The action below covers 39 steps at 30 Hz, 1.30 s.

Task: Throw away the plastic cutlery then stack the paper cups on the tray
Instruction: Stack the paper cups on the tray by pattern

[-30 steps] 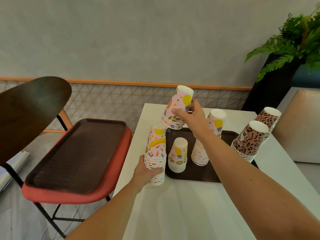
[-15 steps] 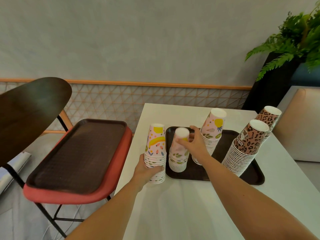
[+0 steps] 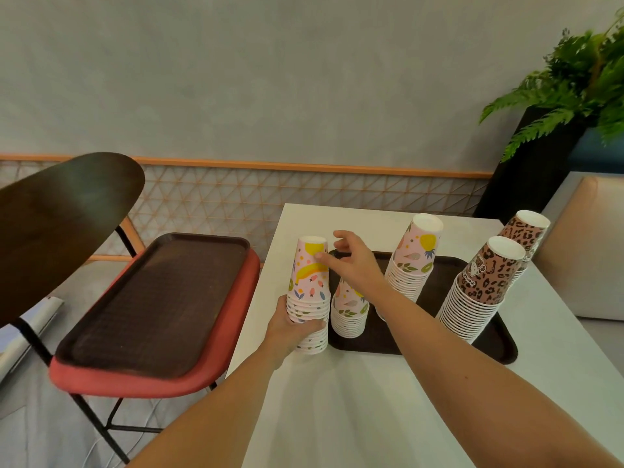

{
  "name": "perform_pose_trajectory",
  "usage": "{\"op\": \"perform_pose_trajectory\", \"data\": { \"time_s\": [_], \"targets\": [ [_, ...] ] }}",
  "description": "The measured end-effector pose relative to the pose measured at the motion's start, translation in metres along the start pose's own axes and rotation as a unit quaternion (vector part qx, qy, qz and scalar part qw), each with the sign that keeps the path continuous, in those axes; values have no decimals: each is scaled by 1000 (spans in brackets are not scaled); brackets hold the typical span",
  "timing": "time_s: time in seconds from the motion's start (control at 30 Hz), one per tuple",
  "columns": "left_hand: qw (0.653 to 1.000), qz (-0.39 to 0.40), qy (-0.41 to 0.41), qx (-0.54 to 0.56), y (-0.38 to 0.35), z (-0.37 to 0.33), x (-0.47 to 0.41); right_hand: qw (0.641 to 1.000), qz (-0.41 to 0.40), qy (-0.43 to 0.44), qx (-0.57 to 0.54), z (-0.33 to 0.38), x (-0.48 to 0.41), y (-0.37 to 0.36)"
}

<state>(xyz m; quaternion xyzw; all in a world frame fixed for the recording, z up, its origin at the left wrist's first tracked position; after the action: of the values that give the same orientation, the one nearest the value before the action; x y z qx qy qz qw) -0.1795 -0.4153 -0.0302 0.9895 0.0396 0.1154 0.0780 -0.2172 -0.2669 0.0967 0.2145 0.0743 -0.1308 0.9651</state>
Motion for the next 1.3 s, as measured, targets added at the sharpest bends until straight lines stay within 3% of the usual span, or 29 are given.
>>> {"op": "perform_pose_trajectory", "data": {
  "time_s": [0.17, 0.3, 1.07, 1.3],
  "targets": [
    [1000, 3, -11, -4, 0, -6, 1, 993, 96, -61, 12, -6, 11, -30],
    [1000, 2, -15, -11, 1, -8, 1, 987, 120, -103, 3, -11, 16, -39],
    [1000, 18, -5, -9, -4, 0, 0, 982, -44, -88, -161, 24, -30, 33],
    [1000, 6, 23, 17, 1, 10, -4, 994, -101, -23, -45, 14, -26, 59]
  ]
}}
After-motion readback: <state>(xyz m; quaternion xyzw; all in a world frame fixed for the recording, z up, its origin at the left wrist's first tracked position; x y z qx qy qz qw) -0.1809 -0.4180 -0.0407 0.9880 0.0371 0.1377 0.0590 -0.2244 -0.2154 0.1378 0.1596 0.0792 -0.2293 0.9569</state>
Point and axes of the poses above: each hand's wrist, its own x-axis away from the middle knuckle, its own y-axis out of the back of the hand, z = x × y, the point moved 10 cm from there along -x, towards the middle knuckle, and after that the axes turned 11 degrees about -z, right-handed, at the moved point
